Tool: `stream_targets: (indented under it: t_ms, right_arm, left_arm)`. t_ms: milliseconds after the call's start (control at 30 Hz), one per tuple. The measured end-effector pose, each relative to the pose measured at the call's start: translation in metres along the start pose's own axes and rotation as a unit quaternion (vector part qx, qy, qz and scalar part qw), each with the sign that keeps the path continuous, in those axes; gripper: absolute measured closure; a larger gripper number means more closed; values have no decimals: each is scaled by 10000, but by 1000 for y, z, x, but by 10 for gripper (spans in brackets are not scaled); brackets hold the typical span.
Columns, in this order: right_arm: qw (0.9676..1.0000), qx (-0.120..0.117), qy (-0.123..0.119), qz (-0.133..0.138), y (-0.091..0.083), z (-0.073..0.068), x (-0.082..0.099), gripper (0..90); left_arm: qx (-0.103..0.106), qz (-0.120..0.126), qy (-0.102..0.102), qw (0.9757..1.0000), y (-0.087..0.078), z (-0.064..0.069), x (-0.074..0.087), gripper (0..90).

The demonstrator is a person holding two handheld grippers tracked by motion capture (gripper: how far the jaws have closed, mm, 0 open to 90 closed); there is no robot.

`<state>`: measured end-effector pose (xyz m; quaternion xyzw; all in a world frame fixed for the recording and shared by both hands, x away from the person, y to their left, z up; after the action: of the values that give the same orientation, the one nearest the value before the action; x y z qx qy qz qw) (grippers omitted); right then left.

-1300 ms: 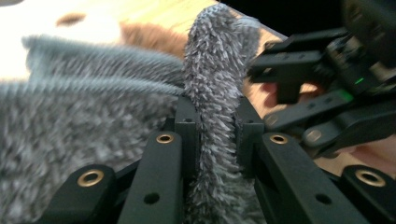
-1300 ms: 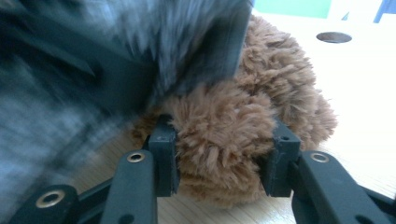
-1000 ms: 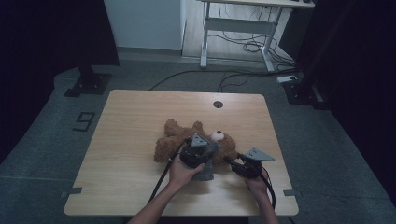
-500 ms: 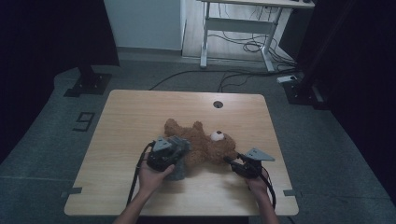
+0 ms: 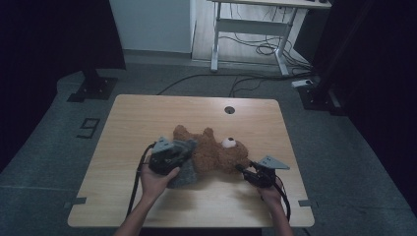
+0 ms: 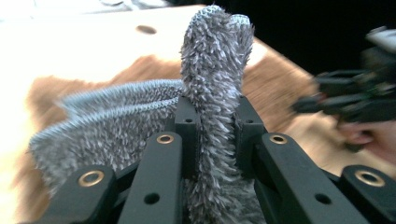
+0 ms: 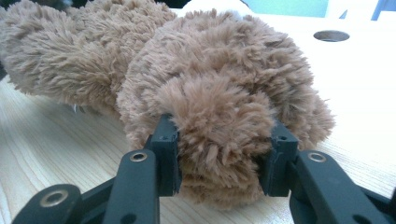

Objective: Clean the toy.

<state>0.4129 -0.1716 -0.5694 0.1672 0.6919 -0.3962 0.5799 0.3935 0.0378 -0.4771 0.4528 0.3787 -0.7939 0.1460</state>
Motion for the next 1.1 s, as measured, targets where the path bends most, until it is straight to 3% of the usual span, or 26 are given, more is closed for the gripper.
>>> stream_targets:
  t_ms: [33,67,100,167,233,267,400,467,633,733,767,800,833,967,1100]
  right_arm:
    - [10000,1,-1,6,0,0,0,580]
    - [10000,-5,-2,0,0,0,0,580]
    - [10000,-5,-2,0,0,0,0,580]
    - [10000,-15,-2,1,0,0,0,580]
    - [10000,-13,-4,10,0,0,0,580]
    - [10000,-16,-3,1,0,0,0,580]
    - [10000,2,-19,-6,0,0,0,580]
    - [10000,0,-10,7,0,0,0,580]
    - [10000,-25,-38,-10,0,0,0,582]
    - [10000,-21,-41,-24,0,0,0,583]
    - [10000,-21,-38,-22,0,1,0,582]
    - [10000,-23,-42,-24,0,1,1,583]
    - [10000,-23,-42,-24,0,1,1,583]
    - [10000,-53,-70,-39,0,0,1,582]
    - [9999,-70,-84,-29,0,0,1,582]
  left_arm:
    - [48,-13,90,9999,3,8,-4,760]
    - [181,-22,247,9995,12,29,-16,760]
    - [181,-22,247,9995,12,29,-16,760]
    - [292,-77,406,9987,24,50,-23,760]
    - [397,-227,593,9972,42,73,-23,759]
    - [423,-380,731,9957,59,87,-19,759]
    - [426,-698,743,9939,86,97,-7,752]
    - [298,-940,714,9926,104,92,6,753]
    - [109,-1050,608,9925,111,75,19,761]
    - [-38,-1002,474,9938,102,56,23,762]
    - [-38,-1002,474,9938,102,56,23,762]
    - [-137,-1004,435,9939,97,45,26,763]
    - [-137,-1004,435,9939,97,45,26,763]
    - [-118,-949,219,9952,85,25,30,765]
    - [-207,-873,289,9955,65,11,29,766]
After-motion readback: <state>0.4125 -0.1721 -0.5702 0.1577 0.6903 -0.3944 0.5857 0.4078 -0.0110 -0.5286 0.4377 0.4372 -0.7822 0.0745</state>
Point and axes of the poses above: each handheld gripper's, and its own axes: y roughly forward along the jaws, x roughly out of its underside, z roughly to its right, the point moved 10 cm from there along y, roughly forward along the jaws, and after that the axes turned 8 degrees about -y, right-handed, at the moved point
